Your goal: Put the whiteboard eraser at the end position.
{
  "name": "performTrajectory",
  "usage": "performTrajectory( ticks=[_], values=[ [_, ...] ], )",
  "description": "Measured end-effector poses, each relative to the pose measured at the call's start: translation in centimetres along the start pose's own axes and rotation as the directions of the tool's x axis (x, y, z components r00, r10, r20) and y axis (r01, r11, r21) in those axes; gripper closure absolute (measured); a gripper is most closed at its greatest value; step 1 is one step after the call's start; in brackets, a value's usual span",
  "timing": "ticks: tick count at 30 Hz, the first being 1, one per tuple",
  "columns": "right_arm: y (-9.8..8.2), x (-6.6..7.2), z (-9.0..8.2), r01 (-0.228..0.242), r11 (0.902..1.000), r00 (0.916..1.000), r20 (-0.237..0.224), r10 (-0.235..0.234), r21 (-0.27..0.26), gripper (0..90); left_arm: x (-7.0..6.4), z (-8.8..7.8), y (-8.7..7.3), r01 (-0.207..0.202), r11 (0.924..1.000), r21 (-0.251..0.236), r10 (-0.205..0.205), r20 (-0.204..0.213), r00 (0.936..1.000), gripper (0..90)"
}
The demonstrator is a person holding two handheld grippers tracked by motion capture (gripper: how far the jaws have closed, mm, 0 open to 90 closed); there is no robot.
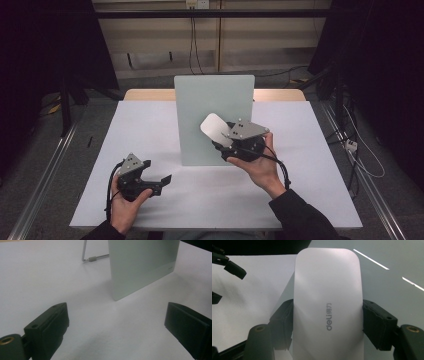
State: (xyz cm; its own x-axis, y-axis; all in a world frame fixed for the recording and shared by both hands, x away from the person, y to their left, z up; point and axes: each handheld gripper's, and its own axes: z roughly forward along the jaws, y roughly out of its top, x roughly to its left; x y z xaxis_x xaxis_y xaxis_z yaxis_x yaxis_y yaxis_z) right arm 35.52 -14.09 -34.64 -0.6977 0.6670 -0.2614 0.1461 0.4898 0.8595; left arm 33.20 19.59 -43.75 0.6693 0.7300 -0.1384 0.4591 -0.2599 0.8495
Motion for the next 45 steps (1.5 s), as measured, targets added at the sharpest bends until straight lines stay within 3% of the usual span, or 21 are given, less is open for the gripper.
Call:
performTrajectory(
  ticks=[15, 22, 25, 33, 45],
  values=[
    [-2.4, -0.2, -0.8, 0.009, 0.9976, 0.9975, -0.070, -0.005, 0.068, 31.9, 0.0, -0.1, 0.0, 0.001, 1.0000, -0.005, -0.002, -0.008, 1.0000, 4.9],
    [-3.4, -0.2, -0.9, -0.025, 0.9947, 0.9912, -0.127, 0.037, 0.099, 31.9, 0.0, -0.2, 0.0, 0.000, 0.9998, -0.018, -0.001, -0.008, 1.0000, 4.4],
    [-4.0, -0.1, -0.7, -0.040, 0.9926, 0.9856, -0.159, 0.058, 0.115, 31.9, 0.0, -0.2, 0.1, -0.002, 0.9998, -0.018, 0.002, -0.004, 1.0000, 4.3],
    [-5.0, 0.7, -0.4, -0.007, 0.9882, 0.9724, -0.229, 0.043, 0.153, 31.9, -0.2, -0.3, 0.2, -0.022, 0.9991, -0.036, 0.023, 0.011, 0.9997, 3.8],
    [-6.3, 2.6, 0.8, 0.022, 0.9766, 0.9409, -0.335, 0.052, 0.214, 31.8, -0.1, -0.2, 0.1, -0.017, 0.9996, -0.023, 0.018, 0.015, 0.9997, 3.8]
  ],
)
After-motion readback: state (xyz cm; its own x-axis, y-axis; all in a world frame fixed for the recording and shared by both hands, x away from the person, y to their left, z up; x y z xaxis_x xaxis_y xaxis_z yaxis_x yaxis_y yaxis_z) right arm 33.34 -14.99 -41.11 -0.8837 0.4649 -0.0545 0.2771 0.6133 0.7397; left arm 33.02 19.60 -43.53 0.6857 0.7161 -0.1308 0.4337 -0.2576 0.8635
